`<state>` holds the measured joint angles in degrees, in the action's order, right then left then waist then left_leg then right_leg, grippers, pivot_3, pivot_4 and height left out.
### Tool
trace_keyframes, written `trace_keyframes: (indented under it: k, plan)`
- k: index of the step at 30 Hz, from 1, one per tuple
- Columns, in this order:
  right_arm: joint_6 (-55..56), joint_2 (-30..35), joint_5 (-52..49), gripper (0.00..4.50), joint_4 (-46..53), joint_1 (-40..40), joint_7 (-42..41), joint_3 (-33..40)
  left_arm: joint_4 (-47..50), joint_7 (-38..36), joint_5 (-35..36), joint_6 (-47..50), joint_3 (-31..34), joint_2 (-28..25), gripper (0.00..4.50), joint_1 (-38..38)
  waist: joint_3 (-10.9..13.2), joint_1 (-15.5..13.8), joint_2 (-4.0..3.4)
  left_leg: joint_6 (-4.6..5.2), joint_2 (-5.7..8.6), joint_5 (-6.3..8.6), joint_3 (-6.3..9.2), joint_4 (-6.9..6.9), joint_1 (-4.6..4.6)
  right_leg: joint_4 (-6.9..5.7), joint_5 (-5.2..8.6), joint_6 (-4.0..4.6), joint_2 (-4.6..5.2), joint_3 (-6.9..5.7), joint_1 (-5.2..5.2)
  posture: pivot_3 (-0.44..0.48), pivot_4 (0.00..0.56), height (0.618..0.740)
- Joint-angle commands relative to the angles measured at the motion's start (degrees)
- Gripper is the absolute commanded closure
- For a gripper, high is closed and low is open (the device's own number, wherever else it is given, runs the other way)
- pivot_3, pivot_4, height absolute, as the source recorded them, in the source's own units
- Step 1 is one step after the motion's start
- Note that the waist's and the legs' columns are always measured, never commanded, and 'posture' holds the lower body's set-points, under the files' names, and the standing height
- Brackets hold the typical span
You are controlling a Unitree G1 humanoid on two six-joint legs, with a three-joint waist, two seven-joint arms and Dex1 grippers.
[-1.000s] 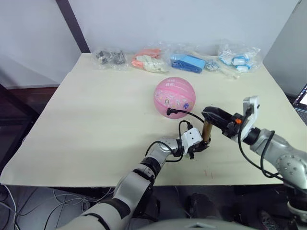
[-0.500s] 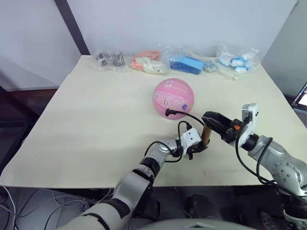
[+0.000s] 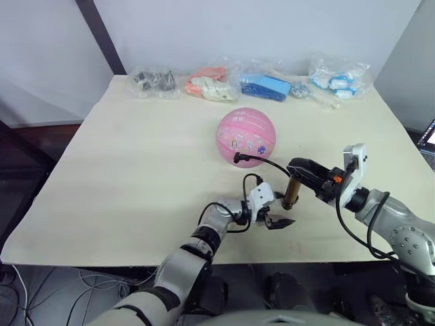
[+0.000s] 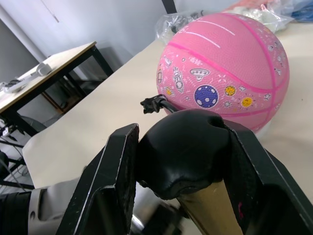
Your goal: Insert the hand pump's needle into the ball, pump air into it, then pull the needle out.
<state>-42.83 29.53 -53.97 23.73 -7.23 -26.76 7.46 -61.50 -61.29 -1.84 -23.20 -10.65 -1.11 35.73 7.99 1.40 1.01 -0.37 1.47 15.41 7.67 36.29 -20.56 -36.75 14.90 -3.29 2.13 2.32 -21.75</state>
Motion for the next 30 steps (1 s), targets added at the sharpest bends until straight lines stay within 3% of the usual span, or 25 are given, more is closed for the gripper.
trace_keyframes:
  k: [1, 6, 14, 23, 30]
  plan:
    - [-5.2, 1.5, -1.4, 2.63, 0.7, 0.2, 3.0, 1.0, 7.6, -6.2, 5.4, 4.3, 3.0, -4.4, 0.0, -2.8, 0.2, -0.1, -0.19, 0.0, 0.01, 0.0, 0.05, 0.0, -0.08, 0.0, 0.0, 0.01, 0.0, -0.03, -0.05, 0.0, 0.15, 0.74]
    - [-8.2, 2.7, -4.1, 2.63, 2.6, -1.7, 4.8, 2.6, 23.2, -13.7, 13.5, 14.9, 5.0, -9.7, 0.0, -7.3, 0.7, -0.5, -0.36, -0.01, 0.05, -0.01, 0.22, 0.01, -0.47, -0.01, -0.15, 0.26, 0.2, 0.03, -0.39, 0.0, 0.15, 0.74]
    - [-11.0, 3.9, -6.8, 2.63, 3.6, -3.4, 6.5, 4.1, 45.8, -17.1, 24.3, 32.3, 7.6, -19.5, 0.0, -12.3, 0.8, -0.6, -0.4, -0.03, 0.34, -0.03, 0.37, 0.17, -1.23, -0.04, -0.13, 0.11, 0.61, -0.07, -1.03, 0.0, 0.15, 0.74]
    - [-13.0, 5.6, -9.1, 2.63, 5.5, -4.1, 8.0, 4.9, 58.7, -17.2, 32.2, 44.8, 10.3, -28.0, 0.0, -13.5, 1.0, -0.5, -0.58, -0.03, 0.35, -0.03, 0.36, 0.17, -1.25, -0.05, -0.13, 0.11, 0.62, -0.11, -1.04, 0.0, 0.15, 0.74]
    - [-15.5, 7.8, -12.2, 2.63, 8.0, -5.1, 11.1, 5.5, 63.0, -18.5, 36.4, 48.5, 13.4, -34.7, 0.0, -14.8, 1.2, -0.6, -0.69, -0.04, 0.35, -0.03, 0.31, 0.17, -1.28, -0.04, -0.13, 0.11, 0.63, -0.09, -1.07, 0.0, 0.15, 0.74]
